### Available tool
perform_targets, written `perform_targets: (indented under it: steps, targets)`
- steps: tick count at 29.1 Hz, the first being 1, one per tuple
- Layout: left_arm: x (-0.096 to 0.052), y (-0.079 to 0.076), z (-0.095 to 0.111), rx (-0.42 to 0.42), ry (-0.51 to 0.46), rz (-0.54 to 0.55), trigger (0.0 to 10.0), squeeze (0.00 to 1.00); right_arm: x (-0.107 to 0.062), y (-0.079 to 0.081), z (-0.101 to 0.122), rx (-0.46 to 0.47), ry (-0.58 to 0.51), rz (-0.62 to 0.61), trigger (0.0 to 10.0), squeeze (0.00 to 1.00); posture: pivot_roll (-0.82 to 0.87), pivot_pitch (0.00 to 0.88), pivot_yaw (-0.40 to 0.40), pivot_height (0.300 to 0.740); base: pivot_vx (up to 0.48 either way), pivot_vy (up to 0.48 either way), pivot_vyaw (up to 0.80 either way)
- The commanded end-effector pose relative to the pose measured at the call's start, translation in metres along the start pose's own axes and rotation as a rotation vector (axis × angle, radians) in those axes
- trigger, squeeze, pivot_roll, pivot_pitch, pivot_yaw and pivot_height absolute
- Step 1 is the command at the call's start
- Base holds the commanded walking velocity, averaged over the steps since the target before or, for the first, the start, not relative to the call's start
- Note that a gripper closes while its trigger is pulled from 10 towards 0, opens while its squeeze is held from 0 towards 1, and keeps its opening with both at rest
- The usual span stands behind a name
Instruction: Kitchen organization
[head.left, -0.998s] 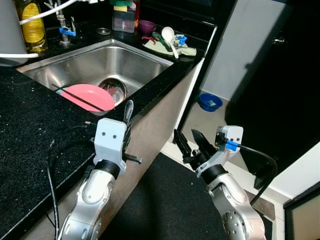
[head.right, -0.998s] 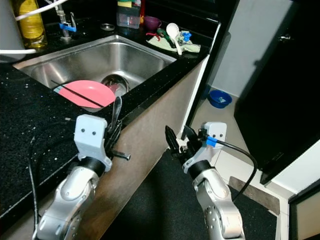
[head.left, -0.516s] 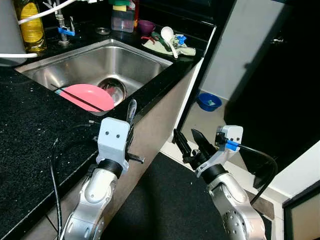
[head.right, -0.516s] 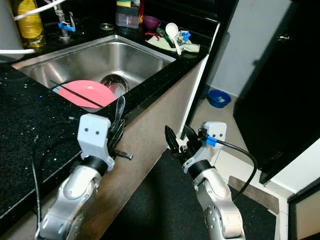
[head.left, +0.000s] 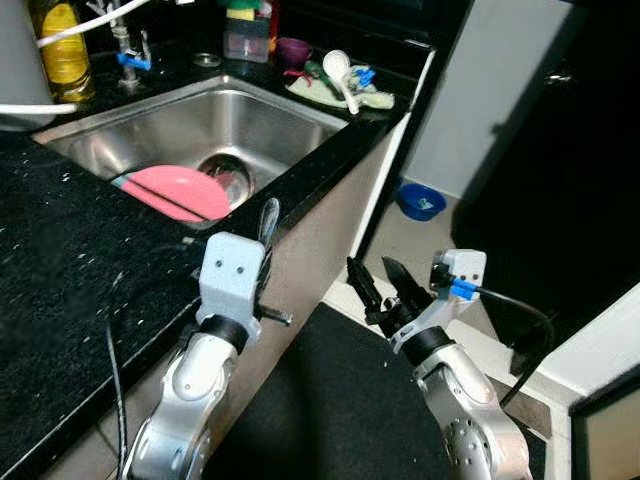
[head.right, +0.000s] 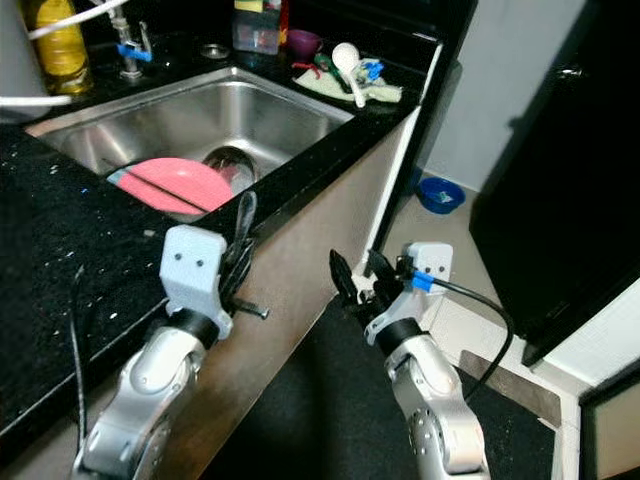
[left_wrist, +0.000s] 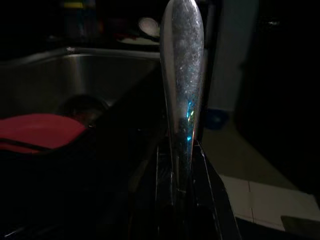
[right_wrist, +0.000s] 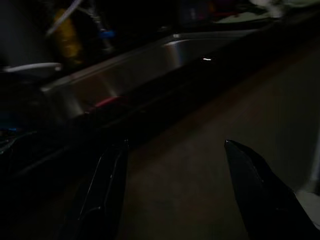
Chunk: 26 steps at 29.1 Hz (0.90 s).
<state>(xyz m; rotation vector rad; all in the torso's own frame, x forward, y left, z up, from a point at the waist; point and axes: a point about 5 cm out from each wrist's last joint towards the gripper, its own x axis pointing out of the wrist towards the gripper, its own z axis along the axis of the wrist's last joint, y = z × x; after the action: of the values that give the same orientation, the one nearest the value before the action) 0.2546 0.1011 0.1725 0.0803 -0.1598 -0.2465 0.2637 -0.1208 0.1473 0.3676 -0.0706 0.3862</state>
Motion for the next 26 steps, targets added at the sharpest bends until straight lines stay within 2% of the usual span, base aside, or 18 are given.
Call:
perform_targets:
  steps: [1, 8, 24, 26]
  targets:
    - [0.0005, -0.0016, 0.0014, 0.006, -0.009, -0.008, 10.0, 0.0, -0.0002, -0.0022, 0.0015, 0.01, -0.009, 0.002, 10.0, 0.0, 0.04, 0.027, -0.182, 0.74, 0.0, 0.0, 0.8]
    - [-0.0011, -0.007, 0.0021, 0.001, -0.013, -0.008, 10.0, 0.0, -0.0025, -0.0033, 0.0016, 0.006, 0.01, 0.019, 10.0, 0.0, 0.02, 0.02, -0.207, 0.74, 0.0, 0.0, 0.79]
    - [-0.0012, -0.0076, 0.0068, 0.006, -0.028, -0.038, 10.0, 0.0, -0.001, 0.0008, 0.0017, 0.033, 0.005, 0.065, 10.0, 0.0, 0.06, 0.032, -0.195, 0.74, 0.0, 0.0, 0.79]
    - [-0.0013, -0.0086, 0.009, 0.01, -0.041, -0.055, 10.0, 0.0, -0.0007, -0.0001, 0.0009, 0.049, 0.007, 0.058, 10.0, 0.0, 0.07, 0.035, -0.193, 0.74, 0.0, 0.0, 0.0]
